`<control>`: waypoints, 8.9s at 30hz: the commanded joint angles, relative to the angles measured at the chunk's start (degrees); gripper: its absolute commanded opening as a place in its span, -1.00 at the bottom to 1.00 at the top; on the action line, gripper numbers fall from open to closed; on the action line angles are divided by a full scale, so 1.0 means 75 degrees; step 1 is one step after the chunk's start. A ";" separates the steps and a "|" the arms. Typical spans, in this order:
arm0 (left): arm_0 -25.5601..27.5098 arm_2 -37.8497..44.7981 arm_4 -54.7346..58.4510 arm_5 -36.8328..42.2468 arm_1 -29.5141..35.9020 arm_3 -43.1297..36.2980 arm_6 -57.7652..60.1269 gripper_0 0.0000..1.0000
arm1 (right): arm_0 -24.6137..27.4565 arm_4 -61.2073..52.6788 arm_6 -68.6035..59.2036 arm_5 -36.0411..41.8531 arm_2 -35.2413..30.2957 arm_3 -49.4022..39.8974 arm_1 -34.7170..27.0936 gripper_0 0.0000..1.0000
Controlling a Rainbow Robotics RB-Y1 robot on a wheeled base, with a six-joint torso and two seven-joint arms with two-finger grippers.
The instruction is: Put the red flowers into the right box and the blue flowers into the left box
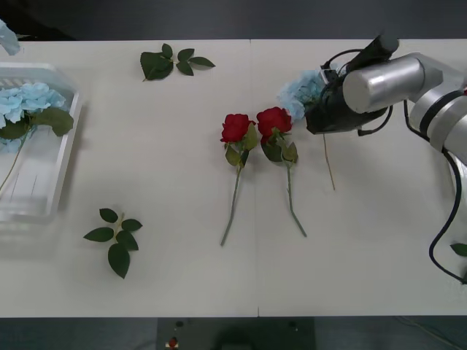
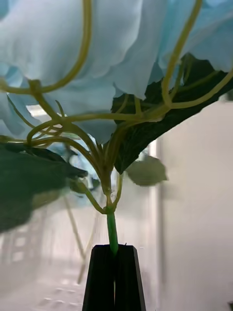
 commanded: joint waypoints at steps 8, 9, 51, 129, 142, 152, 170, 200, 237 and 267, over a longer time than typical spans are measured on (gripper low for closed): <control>-0.0991 -0.0042 -0.0250 -0.3049 0.1198 0.3753 -0.0278 -1.00 | -0.0226 -0.5187 0.4956 0.0400 -0.0870 -0.0371 -0.1634 -1.00; -0.1085 -0.0135 -0.0226 -0.3389 0.1280 0.4198 -0.0313 -1.00 | -0.0226 -0.5644 0.5566 0.0564 -0.0940 -0.0371 -0.1681 -1.00; -0.0581 0.0474 0.3641 -0.2346 0.1655 0.4690 -0.1216 0.38 | -0.0226 -0.9640 1.0131 -0.0830 -0.0999 -0.2867 0.0569 -1.00; -0.0475 -0.3557 1.0672 -0.5065 0.0870 0.4057 -0.4942 -1.00 | -0.0144 -0.9839 1.0131 -0.1815 -0.0987 -0.2984 0.1389 -0.65; -0.0569 -0.0885 0.9465 -0.2581 0.0108 0.4069 -0.3231 -1.00 | -0.0144 -0.9839 1.0131 -0.1838 -0.0987 -0.3031 0.1190 0.57; -0.0546 0.0908 0.5938 -0.1913 0.0272 0.4081 -0.2376 -1.00 | -0.0378 -0.9839 1.0131 -0.1135 -0.0296 -0.3195 -0.0228 0.60; 0.0134 0.1013 0.0149 -0.3799 0.0589 0.4081 -0.2176 -1.00 | -0.0952 -0.5527 0.5495 0.0107 0.1779 -0.3125 -0.2467 0.60; 0.0814 0.0029 0.0477 -0.5006 0.0647 0.6061 -0.1825 -0.22 | -0.0214 -0.0335 0.0691 0.2111 0.0583 -0.2926 -0.0275 0.87; 0.0321 -0.3077 0.1332 -0.1233 0.0729 0.0143 0.3202 0.60 | 0.0266 0.0872 0.1042 0.0693 0.0958 -0.1250 0.0815 -0.85; 0.0286 -0.6241 0.0946 -0.3799 0.0179 0.2358 0.2734 0.60 | -0.0683 -0.0699 0.1277 0.1584 0.0525 -0.1262 -0.1998 -1.00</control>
